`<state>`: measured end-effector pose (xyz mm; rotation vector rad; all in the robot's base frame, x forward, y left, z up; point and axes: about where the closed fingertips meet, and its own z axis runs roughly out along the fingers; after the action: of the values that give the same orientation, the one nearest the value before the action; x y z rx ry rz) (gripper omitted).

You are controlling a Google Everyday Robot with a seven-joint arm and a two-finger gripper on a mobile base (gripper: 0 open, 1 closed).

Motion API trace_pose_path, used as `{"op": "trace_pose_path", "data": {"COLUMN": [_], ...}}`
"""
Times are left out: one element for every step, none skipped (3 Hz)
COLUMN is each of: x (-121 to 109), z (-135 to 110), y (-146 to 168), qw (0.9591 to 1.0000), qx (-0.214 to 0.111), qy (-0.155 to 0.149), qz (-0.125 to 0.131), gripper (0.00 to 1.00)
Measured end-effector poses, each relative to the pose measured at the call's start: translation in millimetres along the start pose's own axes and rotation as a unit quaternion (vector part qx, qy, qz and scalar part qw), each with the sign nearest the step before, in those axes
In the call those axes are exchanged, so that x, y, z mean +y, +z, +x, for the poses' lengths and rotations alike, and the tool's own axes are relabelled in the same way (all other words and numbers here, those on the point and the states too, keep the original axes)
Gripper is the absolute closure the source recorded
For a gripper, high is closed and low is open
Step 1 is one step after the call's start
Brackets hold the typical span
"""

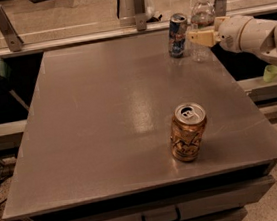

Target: Move water bottle near redbull can

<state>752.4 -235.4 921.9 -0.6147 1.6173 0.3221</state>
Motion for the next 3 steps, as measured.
{"op": "trace_pose_path", "data": {"x": [-2, -3, -10], "z": [6, 7, 3], "y": [0, -2, -13], "qw": [1.0000, 1.0000, 0.9998], "qx": [0.003, 0.003, -0.003], "qy": [0.005, 0.006, 0.006], "qz": [0.001, 0.003, 0.018], "gripper": [0.00, 0.00, 0.00]}}
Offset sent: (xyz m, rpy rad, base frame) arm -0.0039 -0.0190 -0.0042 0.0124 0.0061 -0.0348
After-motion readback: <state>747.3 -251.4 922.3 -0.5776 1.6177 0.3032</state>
